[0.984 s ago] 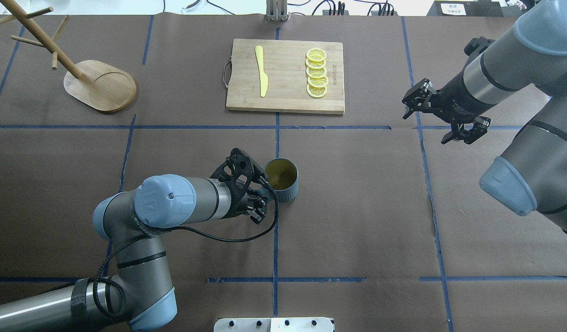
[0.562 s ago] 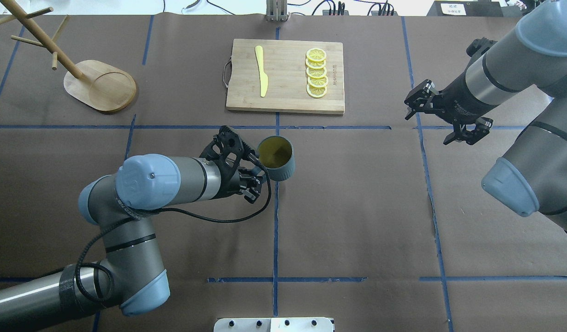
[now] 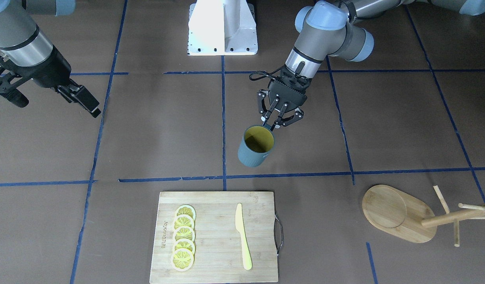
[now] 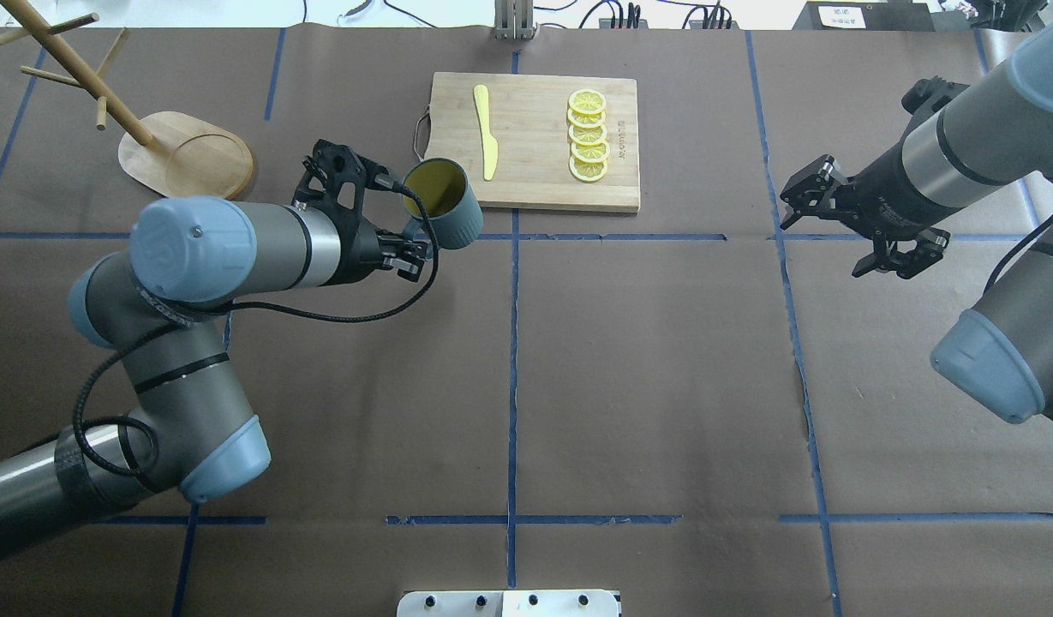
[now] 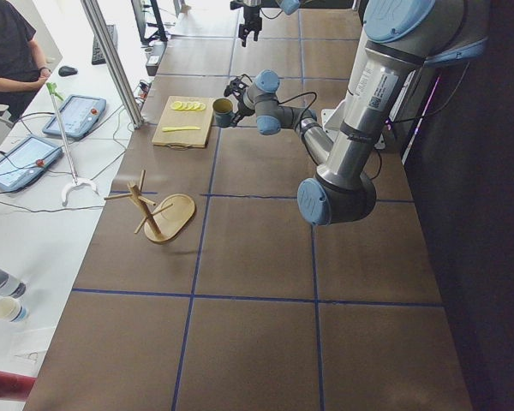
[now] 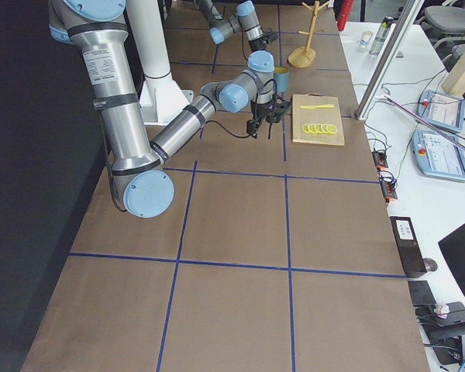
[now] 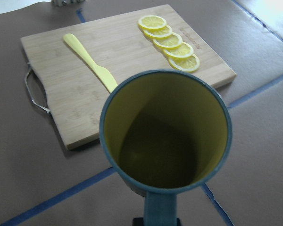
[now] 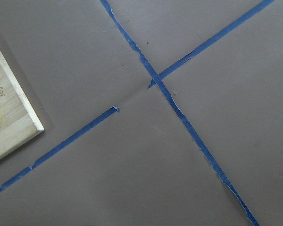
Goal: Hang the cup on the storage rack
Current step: 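Lift the mug with the left gripper and carry it toward the wooden rack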
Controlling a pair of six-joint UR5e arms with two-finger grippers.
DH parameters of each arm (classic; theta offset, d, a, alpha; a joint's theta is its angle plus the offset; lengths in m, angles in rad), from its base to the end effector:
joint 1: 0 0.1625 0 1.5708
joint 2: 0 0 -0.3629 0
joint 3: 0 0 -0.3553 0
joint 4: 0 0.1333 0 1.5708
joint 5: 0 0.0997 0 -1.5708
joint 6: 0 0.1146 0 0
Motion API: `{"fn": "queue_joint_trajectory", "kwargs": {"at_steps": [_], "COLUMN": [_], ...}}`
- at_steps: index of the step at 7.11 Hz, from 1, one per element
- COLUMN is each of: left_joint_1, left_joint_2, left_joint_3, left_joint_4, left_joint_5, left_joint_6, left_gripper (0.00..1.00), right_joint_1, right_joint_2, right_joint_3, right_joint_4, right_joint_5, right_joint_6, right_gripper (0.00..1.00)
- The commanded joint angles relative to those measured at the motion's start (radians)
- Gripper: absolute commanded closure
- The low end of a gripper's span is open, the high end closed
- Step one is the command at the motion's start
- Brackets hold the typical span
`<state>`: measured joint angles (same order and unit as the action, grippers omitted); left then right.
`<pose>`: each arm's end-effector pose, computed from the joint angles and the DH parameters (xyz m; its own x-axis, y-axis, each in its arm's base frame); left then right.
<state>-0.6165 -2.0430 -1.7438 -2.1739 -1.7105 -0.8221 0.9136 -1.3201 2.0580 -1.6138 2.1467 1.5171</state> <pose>0.4120 -0.4358 0.2134 0.5058 0.4677 -0.7248 0.1645 0.7726 0.6133 -0.2438 -0.4321 0.2850 0.4928 0.5649 0.6618 -0.4251 0.8199 -0.3833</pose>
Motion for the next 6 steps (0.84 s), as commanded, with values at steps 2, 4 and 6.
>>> {"fn": "queue_joint_trajectory", "kwargs": {"at_steps": [2, 4, 6], "left_joint_1": [-0.159, -0.204, -0.235], "left_joint_2": [0.001, 0.001, 0.006], "left_joint_3": [0.041, 0.091, 0.200], "left_joint_4": [-0.013, -0.174, -0.443], "left_joint_5": [-0.269, -0.359, -0.386], "left_joint_6": [-0.129, -0.254, -0.421], "left_gripper": [1.00, 1.00, 1.00], "right_joint_1": [0.001, -0.001, -0.002], "right_joint_2": [-0.001, -0.001, -0.001], "right_joint_3": [0.002, 0.001, 0.002], "right_joint_4": [0.000, 0.000, 0.000], "right_joint_5": [-0.001, -0.011, -0.014], "right_joint_6": [0.000, 0.000, 0.000], "right_gripper": [0.01, 0.01, 0.01]}}
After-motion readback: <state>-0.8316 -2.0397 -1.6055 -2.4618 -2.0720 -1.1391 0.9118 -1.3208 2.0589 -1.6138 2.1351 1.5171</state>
